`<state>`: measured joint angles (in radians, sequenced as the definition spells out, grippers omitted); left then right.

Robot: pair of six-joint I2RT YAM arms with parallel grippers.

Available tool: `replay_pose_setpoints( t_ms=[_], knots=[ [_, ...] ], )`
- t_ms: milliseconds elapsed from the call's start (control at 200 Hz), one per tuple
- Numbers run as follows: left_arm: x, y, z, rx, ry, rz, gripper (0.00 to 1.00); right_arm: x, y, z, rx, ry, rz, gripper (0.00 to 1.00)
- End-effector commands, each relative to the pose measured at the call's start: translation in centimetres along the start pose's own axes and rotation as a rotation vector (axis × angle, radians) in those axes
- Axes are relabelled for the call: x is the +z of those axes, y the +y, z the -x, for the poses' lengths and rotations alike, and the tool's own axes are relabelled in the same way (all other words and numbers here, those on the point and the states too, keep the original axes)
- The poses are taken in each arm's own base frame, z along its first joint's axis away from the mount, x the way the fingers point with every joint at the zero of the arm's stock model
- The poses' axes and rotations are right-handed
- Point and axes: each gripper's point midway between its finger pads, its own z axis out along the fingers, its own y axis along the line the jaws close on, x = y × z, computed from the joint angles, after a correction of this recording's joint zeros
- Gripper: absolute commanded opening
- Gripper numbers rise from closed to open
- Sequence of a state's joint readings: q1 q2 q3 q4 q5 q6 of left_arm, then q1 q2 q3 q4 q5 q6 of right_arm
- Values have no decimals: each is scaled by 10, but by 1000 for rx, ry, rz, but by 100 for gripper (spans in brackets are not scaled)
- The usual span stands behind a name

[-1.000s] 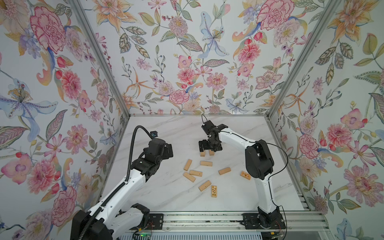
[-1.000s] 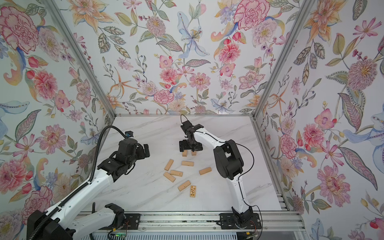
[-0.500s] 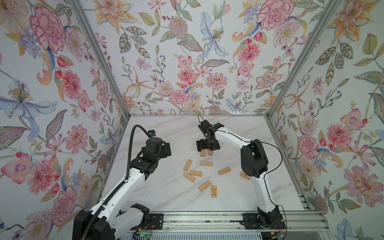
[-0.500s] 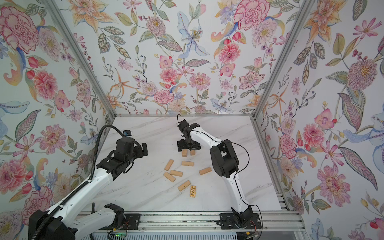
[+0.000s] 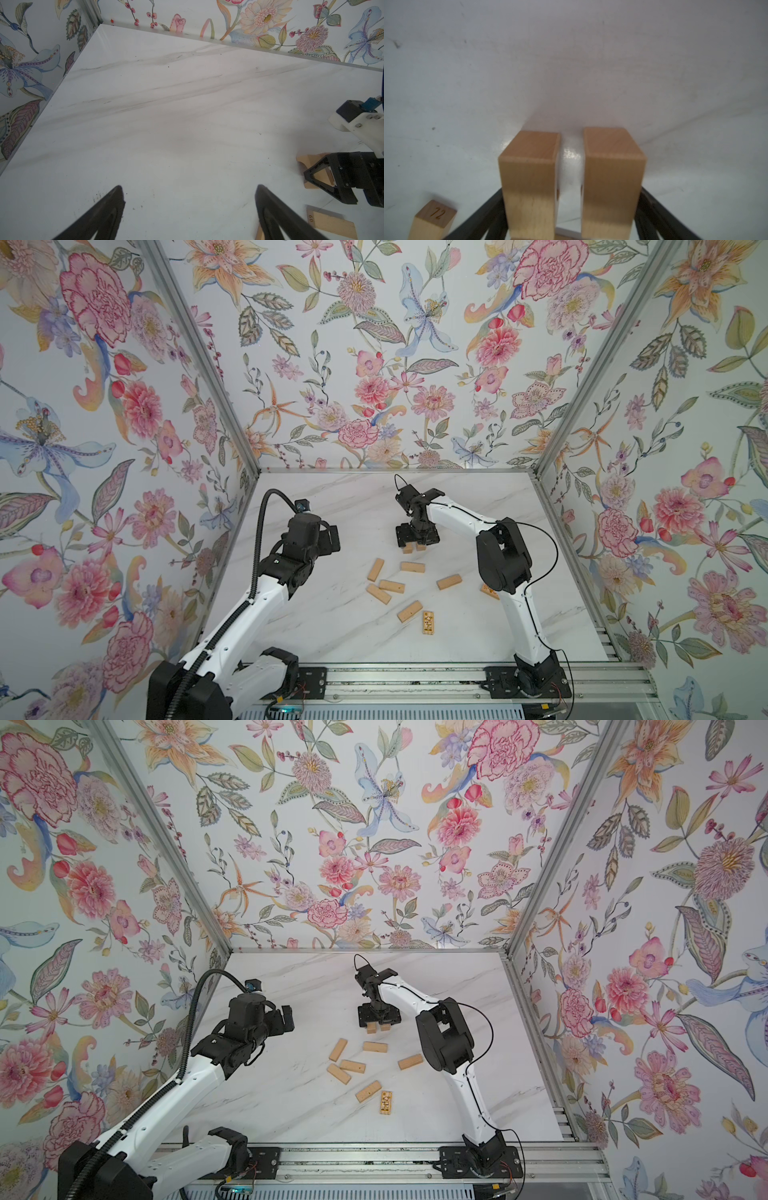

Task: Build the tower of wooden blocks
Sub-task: 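Close right gripper around both upright blocks, pressing them together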

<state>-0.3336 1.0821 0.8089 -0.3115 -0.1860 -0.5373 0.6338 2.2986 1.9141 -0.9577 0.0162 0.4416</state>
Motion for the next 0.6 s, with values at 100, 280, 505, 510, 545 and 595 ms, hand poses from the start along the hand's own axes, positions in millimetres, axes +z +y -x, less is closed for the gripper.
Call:
replay_pose_setpoints(
  t_ms=[100,280,505,510,545,595],
  knots=[
    [-1,3,-1,10,0,-7,99,3,1,-2,-1,18,-18,81],
    [-4,5,0,5,-5,-7,99,6,0,-2,-3,21,-21,72],
    [-6,7,-2,-4,-8,-8,99,8,-1,-4,1,27,-30,60],
    [-6,7,-2,-4,-8,-8,99,8,-1,-4,1,28,-29,60],
    [-6,7,-2,-5,-8,-9,99,8,-1,-4,3,26,-29,59],
    [-6,6,-2,-7,-9,-13,99,8,-1,-4,7,25,-29,57]
  ],
)
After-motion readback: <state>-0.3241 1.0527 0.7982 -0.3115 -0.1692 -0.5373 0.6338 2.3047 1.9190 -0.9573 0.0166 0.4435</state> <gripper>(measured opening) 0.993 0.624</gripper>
